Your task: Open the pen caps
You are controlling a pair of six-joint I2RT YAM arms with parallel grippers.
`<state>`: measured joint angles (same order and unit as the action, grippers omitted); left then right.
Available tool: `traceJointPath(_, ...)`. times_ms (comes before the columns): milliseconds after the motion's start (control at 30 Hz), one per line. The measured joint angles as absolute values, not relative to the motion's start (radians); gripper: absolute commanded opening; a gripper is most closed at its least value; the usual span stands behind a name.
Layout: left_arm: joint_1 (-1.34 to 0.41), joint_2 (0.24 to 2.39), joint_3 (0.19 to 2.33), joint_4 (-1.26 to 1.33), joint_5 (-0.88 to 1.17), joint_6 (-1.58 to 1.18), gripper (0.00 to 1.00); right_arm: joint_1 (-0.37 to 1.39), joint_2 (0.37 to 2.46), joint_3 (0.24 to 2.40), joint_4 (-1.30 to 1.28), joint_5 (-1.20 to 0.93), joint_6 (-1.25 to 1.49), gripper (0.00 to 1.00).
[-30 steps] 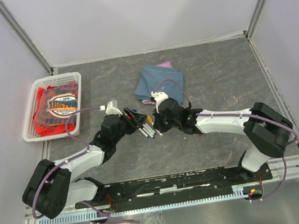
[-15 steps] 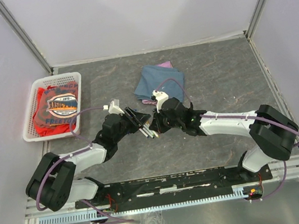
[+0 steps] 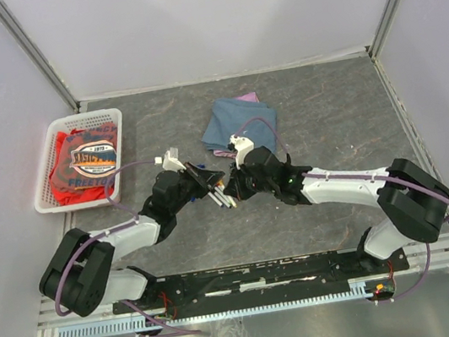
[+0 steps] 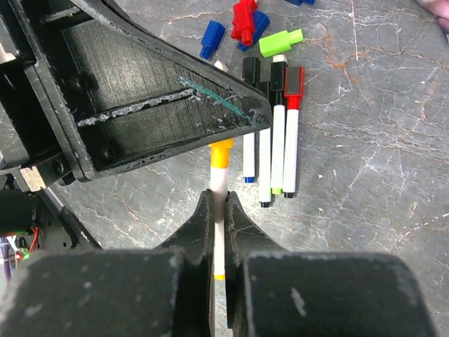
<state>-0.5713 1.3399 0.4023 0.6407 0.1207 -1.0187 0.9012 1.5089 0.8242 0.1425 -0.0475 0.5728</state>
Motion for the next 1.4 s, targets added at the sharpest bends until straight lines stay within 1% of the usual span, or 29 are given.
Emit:
traceJointPath(133,-0.572,1.34,0.393,0.687,0.136,-1.019,0.03,0.901,1.479,0.803,0.152,-0.045,0.573,0.01)
traceJointPath(233,-0.572,1.344,0.37,0.768,0.17,-1.02,0.03,0.886,1.436,0.747,0.21,-0.069,0.589,0.01)
traceJointPath(400,-0.574,1.364,0.364,0.894,0.232,-1.023,0.03,0.803,1.365,0.616,0.402,-0.211,0.675,0.01)
traceJointPath(500,-0.572,1.373,0.363,0.963,0.268,-1.036,0.03,0.768,1.343,0.571,0.487,-0.282,0.716,0.01)
traceJointPath(633,-0.567,1.396,0.361,1.039,0.301,-1.059,0.03,0.741,1.328,0.549,0.541,-0.344,0.741,0.01)
traceJointPath(733,-0.563,1.411,0.361,1.063,0.315,-1.071,0.03,0.738,1.319,0.548,0.53,-0.347,0.731,0.01)
traceJointPath(833,-0.566,1.426,0.362,1.064,0.311,-1.087,0.03,0.754,1.29,0.553,0.466,-0.293,0.687,0.01)
traceJointPath(933,-0.582,1.447,0.391,0.995,0.255,-1.103,0.03,0.8,1.28,0.596,0.347,-0.171,0.625,0.01)
traceJointPath(1033,-0.606,1.451,0.478,0.825,0.08,-1.102,0.03,0.85,1.292,0.643,0.208,-0.017,0.566,0.01)
traceJointPath(1167,-0.667,1.451,0.564,0.695,-0.073,-1.083,0.03,0.924,1.34,0.687,0.086,0.179,0.506,0.01)
traceJointPath(1400,-0.696,1.441,0.603,0.559,-0.215,-1.02,0.03,0.954,1.365,0.69,-0.009,0.348,0.477,0.01)
